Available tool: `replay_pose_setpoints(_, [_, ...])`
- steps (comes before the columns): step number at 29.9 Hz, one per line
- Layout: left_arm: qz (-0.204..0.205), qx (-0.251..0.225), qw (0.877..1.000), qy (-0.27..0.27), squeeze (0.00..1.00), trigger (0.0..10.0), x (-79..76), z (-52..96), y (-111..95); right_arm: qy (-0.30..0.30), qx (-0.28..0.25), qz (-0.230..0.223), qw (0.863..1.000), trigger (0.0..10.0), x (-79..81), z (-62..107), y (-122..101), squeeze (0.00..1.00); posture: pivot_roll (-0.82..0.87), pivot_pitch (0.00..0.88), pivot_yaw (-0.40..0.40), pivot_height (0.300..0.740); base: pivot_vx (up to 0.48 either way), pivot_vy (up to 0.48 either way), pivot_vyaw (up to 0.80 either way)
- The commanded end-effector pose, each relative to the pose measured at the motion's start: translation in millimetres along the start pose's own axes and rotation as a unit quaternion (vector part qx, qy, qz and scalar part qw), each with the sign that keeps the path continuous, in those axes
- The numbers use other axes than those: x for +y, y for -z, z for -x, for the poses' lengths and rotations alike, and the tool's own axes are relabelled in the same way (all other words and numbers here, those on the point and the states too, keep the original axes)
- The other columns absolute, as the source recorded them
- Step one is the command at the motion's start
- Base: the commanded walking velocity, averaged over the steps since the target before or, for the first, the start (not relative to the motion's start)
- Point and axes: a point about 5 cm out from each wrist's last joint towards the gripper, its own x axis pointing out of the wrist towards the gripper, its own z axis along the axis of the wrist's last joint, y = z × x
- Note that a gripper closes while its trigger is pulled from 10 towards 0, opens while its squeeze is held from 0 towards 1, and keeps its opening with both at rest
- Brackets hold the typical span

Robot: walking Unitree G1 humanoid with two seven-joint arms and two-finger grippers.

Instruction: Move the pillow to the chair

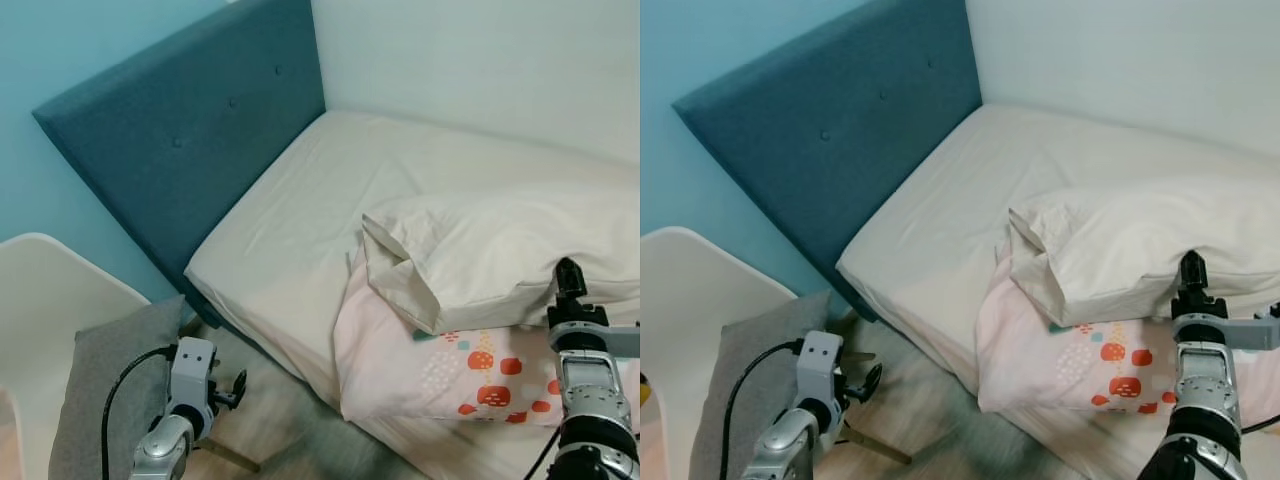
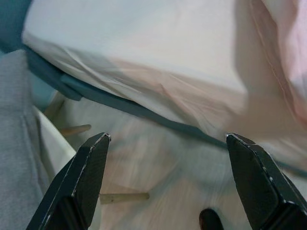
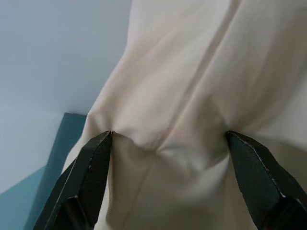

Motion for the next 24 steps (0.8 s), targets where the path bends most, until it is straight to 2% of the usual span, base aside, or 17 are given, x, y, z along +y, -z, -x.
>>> replay_pose_setpoints(1, [-0.019,0.021,1.000,0.010,0.00,10.0,-0.1,9.5,13,0.016,0.026,0.011,0.999,10.0,0.9,-3.1,11,0.00,0.08,0.214,0.196,0.723,0.000,0.000,0.00])
replay_pose_setpoints(6, [-0.020,0.023,0.999,0.014,0.00,10.0,-2.4,10.3,14,0.035,0.038,0.022,0.998,10.0,-0.7,-4.2,16,0.00,0.08,0.214,0.196,0.723,0.000,0.000,0.00])
replay_pose_setpoints(7, [-0.021,0.020,0.999,0.018,0.00,10.0,-5.8,10.7,14,0.078,0.057,0.041,0.994,10.0,-6.9,-3.1,25,0.00,0.08,0.212,0.197,0.723,0.000,0.000,0.00])
replay_pose_setpoints(8, [-0.021,0.020,0.999,0.018,0.00,10.0,-5.8,10.7,14,0.078,0.057,0.041,0.994,10.0,-6.9,-3.1,25,0.00,0.08,0.212,0.197,0.723,0.000,0.000,0.00])
replay_pose_setpoints(9, [-0.027,0.012,0.999,0.024,0.00,10.0,-8.4,10.3,13,0.075,0.057,0.039,0.995,0.0,-3.8,-4.6,32,0.00,0.08,0.213,0.197,0.723,0.000,0.000,0.00])
replay_pose_setpoints(10, [-0.027,0.012,0.999,0.024,0.00,10.0,-8.4,10.3,13,0.075,0.057,0.039,0.995,0.0,-3.8,-4.6,32,0.00,0.08,0.213,0.197,0.723,0.000,0.000,0.00])
replay_pose_setpoints(12, [-0.032,0.001,0.999,0.029,0.00,10.0,-9.8,9.2,8,0.032,0.061,0.033,0.997,0.0,10.7,-10.8,41,0.00,0.09,0.216,0.201,0.723,0.000,0.000,0.00])
replay_pose_setpoints(13, [-0.032,0.001,0.999,0.029,0.00,10.0,-9.8,9.2,8,0.032,0.061,0.033,0.997,0.0,10.7,-10.8,41,0.00,0.09,0.216,0.201,0.723,0.000,0.000,0.00])
replay_pose_setpoints(15, [-0.035,-0.006,0.999,0.027,0.00,10.0,-7.6,8.4,5,-0.027,0.064,0.029,0.997,0.0,29.0,-18.3,45,0.00,0.09,0.218,0.206,0.723,0.000,0.000,0.00])
replay_pose_setpoints(16, [-0.036,-0.009,0.999,0.025,0.00,10.0,-6.2,8.3,3,-0.044,0.058,0.030,0.997,0.0,36.3,-22.1,45,0.00,0.10,0.219,0.206,0.723,0.000,0.000,0.00])
replay_pose_setpoints(17, [-0.036,-0.009,0.999,0.025,0.00,10.0,-6.2,8.3,3,-0.044,0.058,0.030,0.997,0.0,36.3,-22.1,45,0.00,0.10,0.219,0.206,0.723,0.000,0.000,0.00])
replay_pose_setpoints(18, [-0.040,-0.012,0.999,0.022,0.00,10.0,-4.4,8.6,2,-0.064,0.048,0.034,0.996,0.0,45.1,-27.0,42,0.00,0.10,0.220,0.206,0.723,0.000,0.000,0.00])
replay_pose_setpoints(24, [-0.041,-0.014,0.999,0.017,0.00,10.0,-2.7,8.9,1,-0.089,0.037,0.035,0.995,0.0,54.9,-32.6,34,0.00,0.10,0.217,0.204,0.723,0.000,0.000,0.00])
